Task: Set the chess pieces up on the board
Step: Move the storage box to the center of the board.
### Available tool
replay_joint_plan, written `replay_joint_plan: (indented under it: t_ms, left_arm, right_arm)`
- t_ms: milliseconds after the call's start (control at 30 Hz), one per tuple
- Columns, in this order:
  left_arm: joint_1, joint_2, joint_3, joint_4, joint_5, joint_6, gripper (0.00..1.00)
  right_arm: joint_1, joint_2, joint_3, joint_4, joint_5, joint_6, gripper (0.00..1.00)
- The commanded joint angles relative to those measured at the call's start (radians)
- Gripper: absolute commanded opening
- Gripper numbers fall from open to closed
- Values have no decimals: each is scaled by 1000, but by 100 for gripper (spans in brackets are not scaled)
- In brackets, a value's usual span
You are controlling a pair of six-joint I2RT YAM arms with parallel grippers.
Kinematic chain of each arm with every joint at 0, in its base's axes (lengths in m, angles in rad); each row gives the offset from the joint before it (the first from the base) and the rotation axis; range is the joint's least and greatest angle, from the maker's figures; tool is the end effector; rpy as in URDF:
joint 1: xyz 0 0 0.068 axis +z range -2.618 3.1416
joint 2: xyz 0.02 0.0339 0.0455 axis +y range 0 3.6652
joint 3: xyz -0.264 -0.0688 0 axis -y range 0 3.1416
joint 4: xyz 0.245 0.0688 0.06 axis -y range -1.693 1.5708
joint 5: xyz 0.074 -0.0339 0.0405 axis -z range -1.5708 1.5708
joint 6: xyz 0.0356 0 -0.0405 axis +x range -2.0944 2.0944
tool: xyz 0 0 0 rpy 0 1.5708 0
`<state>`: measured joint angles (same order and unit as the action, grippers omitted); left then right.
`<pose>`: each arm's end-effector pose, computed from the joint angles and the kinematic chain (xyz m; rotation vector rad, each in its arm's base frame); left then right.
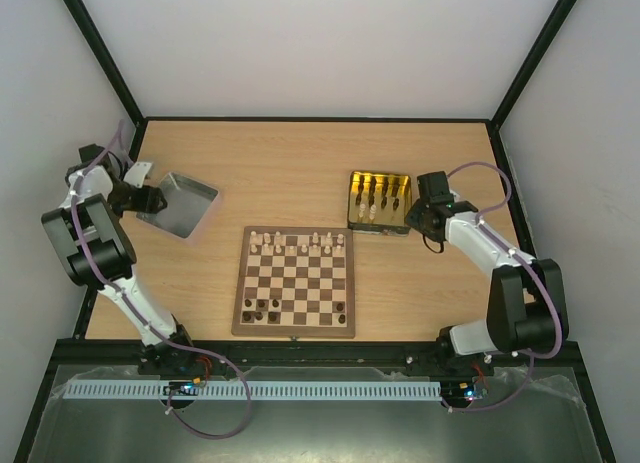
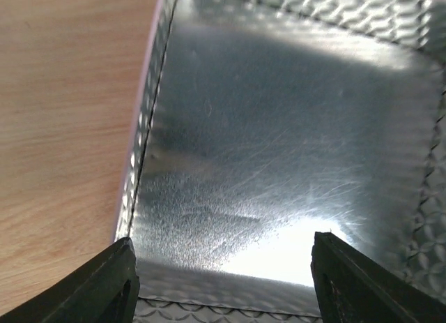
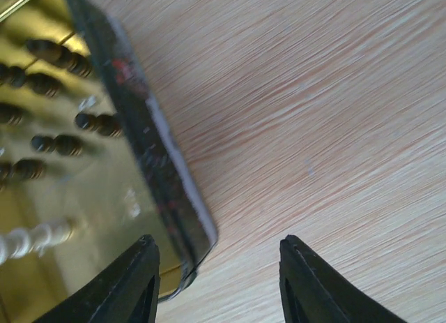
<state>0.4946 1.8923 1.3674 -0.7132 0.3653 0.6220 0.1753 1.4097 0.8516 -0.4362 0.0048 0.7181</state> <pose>0.3410 0.1694 0.1917 0.2520 2.6532 -0.1804 0.2728 0.0481 0.2033 0.6989 2.5048 0.3275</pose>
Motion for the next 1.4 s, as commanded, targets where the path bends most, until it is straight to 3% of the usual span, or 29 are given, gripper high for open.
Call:
replay_joint_plan:
  t_ms: [0, 567, 933, 1367]
  left_arm:
    - [2, -55, 68, -74, 82, -12, 69]
    - [-136, -255, -12, -112, 135, -52, 72]
    - [-197, -293, -59, -100, 131, -60, 73]
    - [-208, -306, -147, -54, 138, -53, 73]
  right_arm:
    - [34, -8, 2, -26, -21, 0, 45]
    - [38, 92, -39, 42, -60, -1, 42]
    - [21, -15, -129, -25, 5, 19, 41]
    - [-137, -158, -147, -97, 42, 36, 40]
